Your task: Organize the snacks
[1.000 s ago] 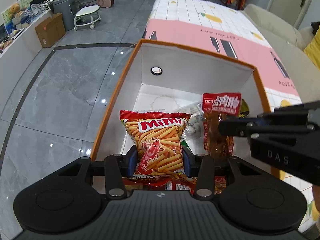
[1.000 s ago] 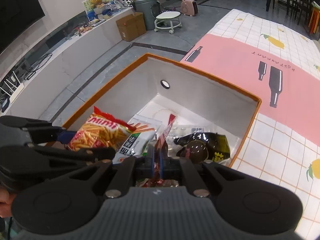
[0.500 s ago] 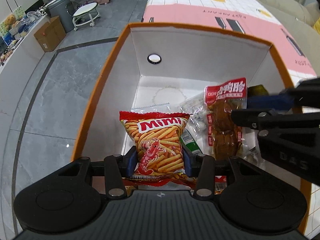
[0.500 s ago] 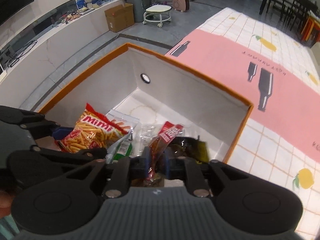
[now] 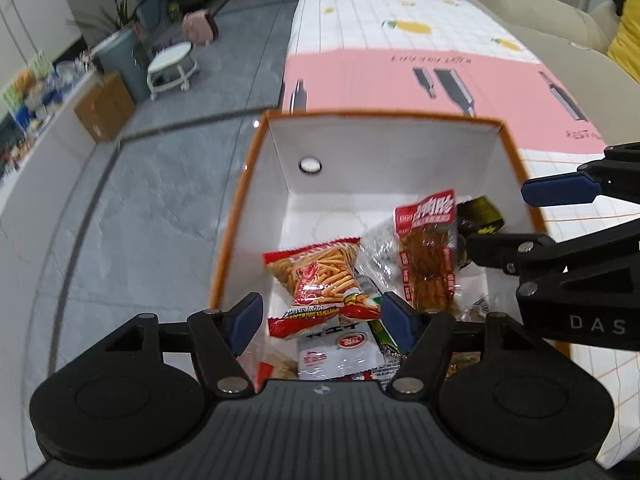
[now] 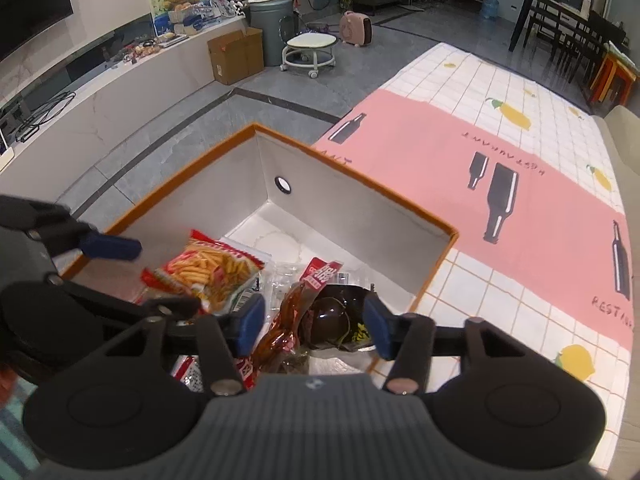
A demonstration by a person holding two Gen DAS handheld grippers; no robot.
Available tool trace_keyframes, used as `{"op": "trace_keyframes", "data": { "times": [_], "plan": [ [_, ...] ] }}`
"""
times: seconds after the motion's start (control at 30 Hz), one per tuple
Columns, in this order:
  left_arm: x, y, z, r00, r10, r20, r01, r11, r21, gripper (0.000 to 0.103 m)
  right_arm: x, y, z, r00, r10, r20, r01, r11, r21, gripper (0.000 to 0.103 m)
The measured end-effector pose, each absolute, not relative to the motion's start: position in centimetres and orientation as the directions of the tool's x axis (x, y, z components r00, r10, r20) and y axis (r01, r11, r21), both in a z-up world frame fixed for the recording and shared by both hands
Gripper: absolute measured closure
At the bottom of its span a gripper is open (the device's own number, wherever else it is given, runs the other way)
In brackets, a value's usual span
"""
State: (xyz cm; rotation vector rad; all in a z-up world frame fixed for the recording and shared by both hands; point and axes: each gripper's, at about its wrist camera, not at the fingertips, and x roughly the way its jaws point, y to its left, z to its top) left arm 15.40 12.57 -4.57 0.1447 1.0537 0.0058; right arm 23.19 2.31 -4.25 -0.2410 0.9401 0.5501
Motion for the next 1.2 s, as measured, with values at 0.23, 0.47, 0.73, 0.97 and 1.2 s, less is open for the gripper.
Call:
{"op": "trace_keyframes", "data": {
  "times": [0.23,0.47,0.73,0.97,1.2],
  "plan": [
    [12.6,12.4,0.6,0.585,0.079,-0.807,0.082,0.984,0.155,0.023,20.9,0.5,-0.4,0.487,0.393,-0.78,-0.541,0.837,0.084,0.031],
    [7.9,10.7,7.0,0.728,0.115,-0.676,0.065,0.97,0.235,0.023,16.1,-1.5,4.9,0.543,0.461,-0.702,-0.559,0.822,0.107,0.019],
    [0.8,8.3,10.7,0.869,0.107,-0.484,-0.02,0.983,0.182,0.023,8.3,-5.1,9.9,0.64,0.502,-0.581,-0.572,0.817,0.075,0.01],
    [-2.6,6.2,9.1,0.885,0.13,-0.447,-0.083,0.989,0.124,0.023,1.6,-7.9,10.9,0.716,0.49,-0.496,-0.568,0.823,-0.007,0.004],
    [-4.8,5.9,6.5,0.856,0.165,-0.49,-0.14,0.986,0.088,0.023,-2.4,-8.9,9.4,0.762,0.471,-0.445,-0.542,0.84,-0.039,0.004]
  ]
}}
